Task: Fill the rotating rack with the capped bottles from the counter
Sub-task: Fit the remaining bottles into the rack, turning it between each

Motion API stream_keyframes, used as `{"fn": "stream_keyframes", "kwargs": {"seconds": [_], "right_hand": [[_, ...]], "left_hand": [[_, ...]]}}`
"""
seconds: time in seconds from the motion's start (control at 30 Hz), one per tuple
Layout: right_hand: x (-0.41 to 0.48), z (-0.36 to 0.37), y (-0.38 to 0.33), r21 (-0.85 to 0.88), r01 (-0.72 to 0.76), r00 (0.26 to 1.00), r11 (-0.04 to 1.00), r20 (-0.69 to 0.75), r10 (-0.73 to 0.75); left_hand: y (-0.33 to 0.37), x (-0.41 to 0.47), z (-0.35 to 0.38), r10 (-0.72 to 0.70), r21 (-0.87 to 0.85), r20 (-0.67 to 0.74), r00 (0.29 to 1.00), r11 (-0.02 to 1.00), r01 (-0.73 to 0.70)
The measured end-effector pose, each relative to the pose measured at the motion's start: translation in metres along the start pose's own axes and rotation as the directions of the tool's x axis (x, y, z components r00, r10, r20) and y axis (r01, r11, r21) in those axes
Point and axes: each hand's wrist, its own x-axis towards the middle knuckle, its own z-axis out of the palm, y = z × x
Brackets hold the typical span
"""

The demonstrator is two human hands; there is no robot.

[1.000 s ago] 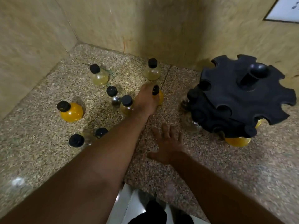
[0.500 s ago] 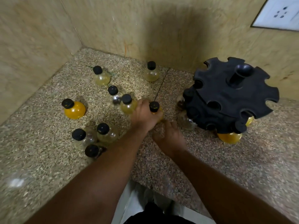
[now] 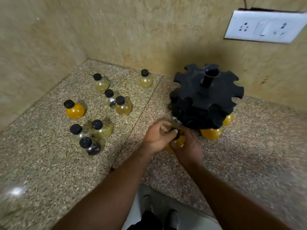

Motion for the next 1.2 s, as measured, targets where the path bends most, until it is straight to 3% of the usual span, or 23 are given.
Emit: {"fn": "stream_keyframes", "kwargs": {"seconds": [0.1,0.2,0.27,0.57,0.9,1.1,1.2], "right_hand": [[-0.002,-0.021,0.017,0.033,-0.07,0.995,0.997,-0.071,0.072],[0.005,-0.036,0.025,0.055,-0.114,0.987,0.992,-0.105,0.119],[0.012,-0.041,0.026,0.041,-0.118,0.986,0.992,-0.111,0.122],[0.041,-0.05,0.027,-0.053,-0.117,0.991,0.992,-0.065,0.114],[0.058,-0.049,0.029,-0.053,-0.174,0.983,0.983,-0.072,0.17],[0.058,-0.055,0.033,-0.07,-0.16,0.986,0.985,-0.054,0.156],[0.044,-0.057,0.029,-0.093,-0.133,0.989,0.987,-0.072,0.126]], "left_hand": [[0.023,0.003,0.02,-0.248,-0.293,-0.067,0.966,0.931,0.219],[0.039,0.005,0.036,-0.481,-0.368,0.127,0.868,0.789,0.491],[0.043,0.009,0.044,-0.512,-0.381,0.223,0.83,0.737,0.557],[0.055,0.029,0.048,-0.533,-0.462,0.315,0.785,0.636,0.618],[0.057,0.038,0.051,-0.547,-0.275,0.355,0.758,0.714,0.644],[0.051,0.03,0.063,-0.493,-0.316,0.247,0.834,0.772,0.551],[0.039,0.018,0.064,-0.502,-0.376,0.228,0.834,0.745,0.551]]}}
